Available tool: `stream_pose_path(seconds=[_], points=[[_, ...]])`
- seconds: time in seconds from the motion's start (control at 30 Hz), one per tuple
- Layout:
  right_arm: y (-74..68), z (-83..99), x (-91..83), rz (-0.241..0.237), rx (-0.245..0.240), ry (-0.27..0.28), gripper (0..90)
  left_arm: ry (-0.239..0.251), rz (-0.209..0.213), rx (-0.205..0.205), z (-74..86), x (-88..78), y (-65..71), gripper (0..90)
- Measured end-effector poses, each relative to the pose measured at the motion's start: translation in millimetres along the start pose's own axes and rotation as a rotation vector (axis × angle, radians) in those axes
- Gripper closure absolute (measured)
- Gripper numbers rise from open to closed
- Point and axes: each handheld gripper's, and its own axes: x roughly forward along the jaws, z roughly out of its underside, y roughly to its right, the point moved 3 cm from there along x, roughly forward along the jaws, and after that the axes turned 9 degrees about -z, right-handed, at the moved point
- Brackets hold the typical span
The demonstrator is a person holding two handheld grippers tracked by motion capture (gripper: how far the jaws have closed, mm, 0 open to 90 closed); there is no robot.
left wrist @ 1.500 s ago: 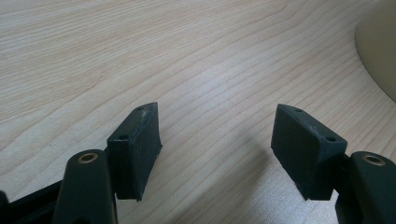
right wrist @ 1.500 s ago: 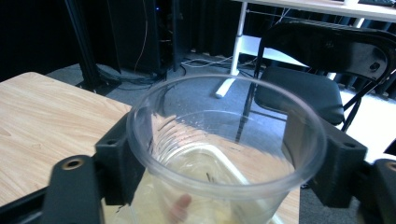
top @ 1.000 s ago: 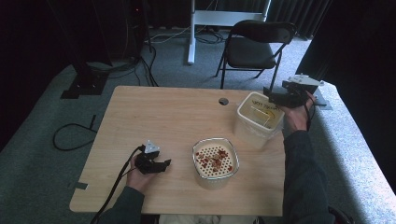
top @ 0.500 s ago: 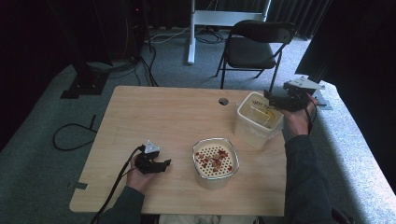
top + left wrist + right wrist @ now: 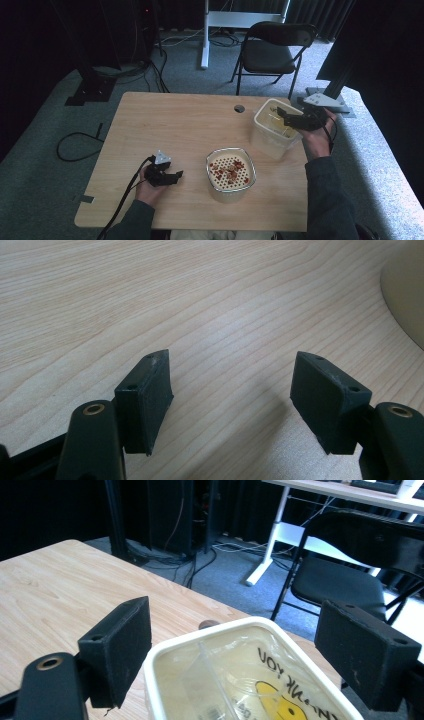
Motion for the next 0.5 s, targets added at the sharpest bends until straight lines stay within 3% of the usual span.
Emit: stream_pose_path(seconds=[0.5], points=[[-3.1,9.8,-9.7,-0.007,0.003,-0.002,14.8,0.000,0.000,-0.001,-0.1,0.1,-0.2,33.4]])
